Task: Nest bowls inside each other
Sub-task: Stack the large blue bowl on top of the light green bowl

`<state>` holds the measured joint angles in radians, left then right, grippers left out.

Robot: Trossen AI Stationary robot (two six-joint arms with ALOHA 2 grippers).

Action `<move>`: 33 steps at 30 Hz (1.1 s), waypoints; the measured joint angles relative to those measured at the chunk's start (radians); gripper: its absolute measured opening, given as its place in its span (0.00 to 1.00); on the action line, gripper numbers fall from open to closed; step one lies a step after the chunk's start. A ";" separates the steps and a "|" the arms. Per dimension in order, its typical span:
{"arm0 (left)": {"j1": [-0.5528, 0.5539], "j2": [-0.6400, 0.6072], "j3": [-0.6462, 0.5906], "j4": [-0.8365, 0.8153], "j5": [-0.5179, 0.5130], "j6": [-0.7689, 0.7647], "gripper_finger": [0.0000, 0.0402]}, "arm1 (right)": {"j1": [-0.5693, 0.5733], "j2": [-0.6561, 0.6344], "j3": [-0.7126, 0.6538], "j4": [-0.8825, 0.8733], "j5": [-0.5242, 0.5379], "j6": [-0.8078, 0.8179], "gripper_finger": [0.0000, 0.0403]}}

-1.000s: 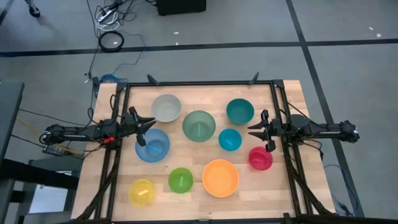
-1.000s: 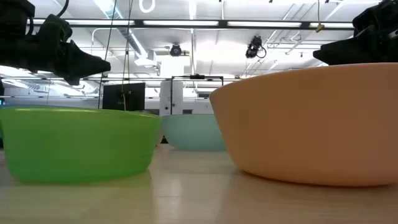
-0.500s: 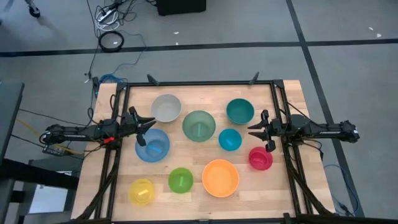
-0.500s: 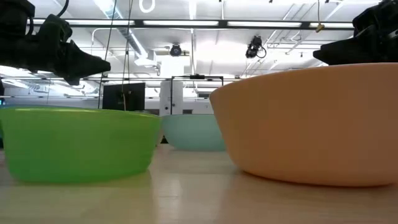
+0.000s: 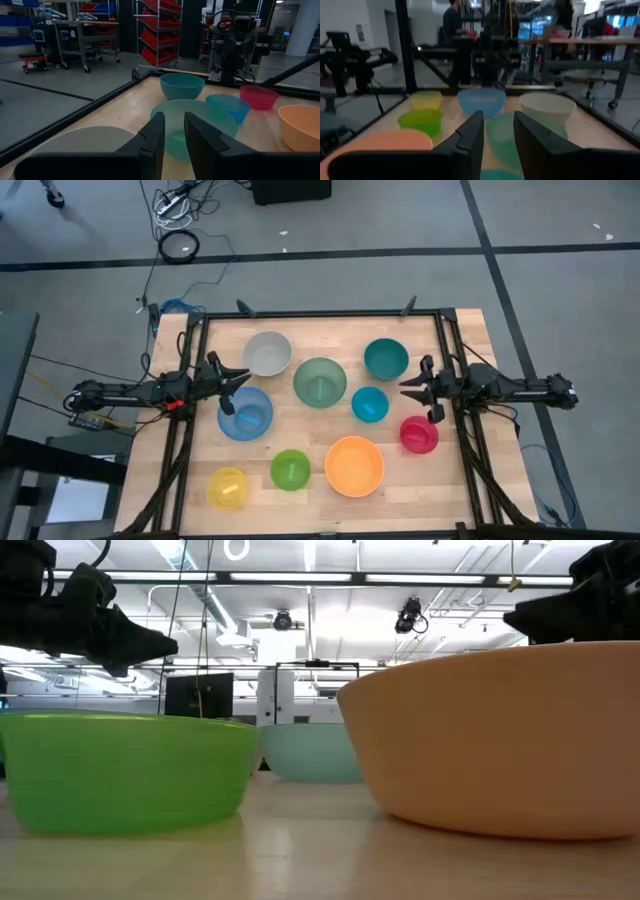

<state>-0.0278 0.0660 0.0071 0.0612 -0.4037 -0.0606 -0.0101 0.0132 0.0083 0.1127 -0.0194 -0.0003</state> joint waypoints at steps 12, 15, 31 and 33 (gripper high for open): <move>0.000 0.000 0.000 0.089 0.000 -0.004 0.20 | 0.001 0.000 0.000 0.263 -0.001 0.139 0.24; 0.000 0.000 0.000 0.133 0.000 -0.004 0.20 | 0.001 0.000 0.000 0.318 -0.006 0.139 0.24; 0.000 0.000 0.000 0.451 0.000 -0.086 0.20 | 0.002 0.068 0.021 0.432 0.082 0.190 0.23; 0.000 0.000 0.000 0.491 -0.008 -0.090 0.20 | 0.002 0.119 0.032 0.418 0.120 0.184 0.23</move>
<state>-0.0277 0.0661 0.0071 0.5520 -0.4112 -0.1510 -0.0086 0.1321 0.0401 0.5311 0.1009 0.1834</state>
